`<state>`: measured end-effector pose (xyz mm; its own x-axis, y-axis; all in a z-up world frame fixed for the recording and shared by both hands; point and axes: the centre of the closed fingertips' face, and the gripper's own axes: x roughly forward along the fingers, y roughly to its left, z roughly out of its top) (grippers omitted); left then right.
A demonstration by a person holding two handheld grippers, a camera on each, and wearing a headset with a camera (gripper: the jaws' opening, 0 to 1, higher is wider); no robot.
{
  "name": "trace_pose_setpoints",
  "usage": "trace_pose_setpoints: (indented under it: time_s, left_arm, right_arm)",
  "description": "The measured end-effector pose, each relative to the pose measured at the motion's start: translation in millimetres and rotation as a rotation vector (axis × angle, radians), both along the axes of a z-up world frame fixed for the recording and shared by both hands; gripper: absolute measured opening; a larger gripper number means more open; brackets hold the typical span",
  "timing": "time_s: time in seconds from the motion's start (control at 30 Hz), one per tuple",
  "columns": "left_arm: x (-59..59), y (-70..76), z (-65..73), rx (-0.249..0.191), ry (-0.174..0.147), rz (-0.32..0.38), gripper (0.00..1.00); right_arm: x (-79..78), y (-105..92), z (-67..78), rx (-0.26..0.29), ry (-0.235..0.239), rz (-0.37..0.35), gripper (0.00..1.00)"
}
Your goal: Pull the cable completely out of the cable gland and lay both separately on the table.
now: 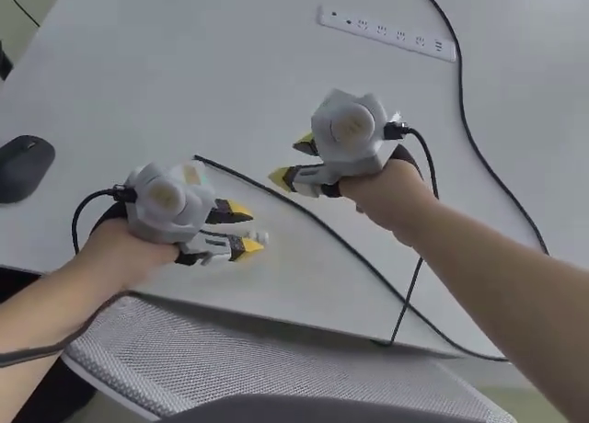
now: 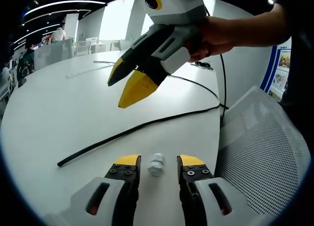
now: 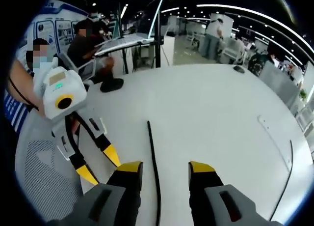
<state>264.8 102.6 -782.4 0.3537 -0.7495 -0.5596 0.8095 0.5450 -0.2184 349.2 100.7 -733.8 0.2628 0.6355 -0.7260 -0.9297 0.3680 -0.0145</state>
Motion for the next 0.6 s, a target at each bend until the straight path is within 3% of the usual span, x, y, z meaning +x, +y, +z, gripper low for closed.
trace_pose_setpoints:
  time_s: [0.2, 0.6]
  left_arm:
    - [1.2, 1.9, 18.7, -0.033, 0.001, 0.035, 0.38]
    - [-10.7, 12.6, 41.8, -0.063, 0.011, 0.095, 0.47]
  right_arm:
    - [-3.0, -17.8, 16.4, 0.063, 0.006, -0.055, 0.38]
    - [-24.4, -58.3, 51.0, 0.173, 0.009, -0.148, 0.46]
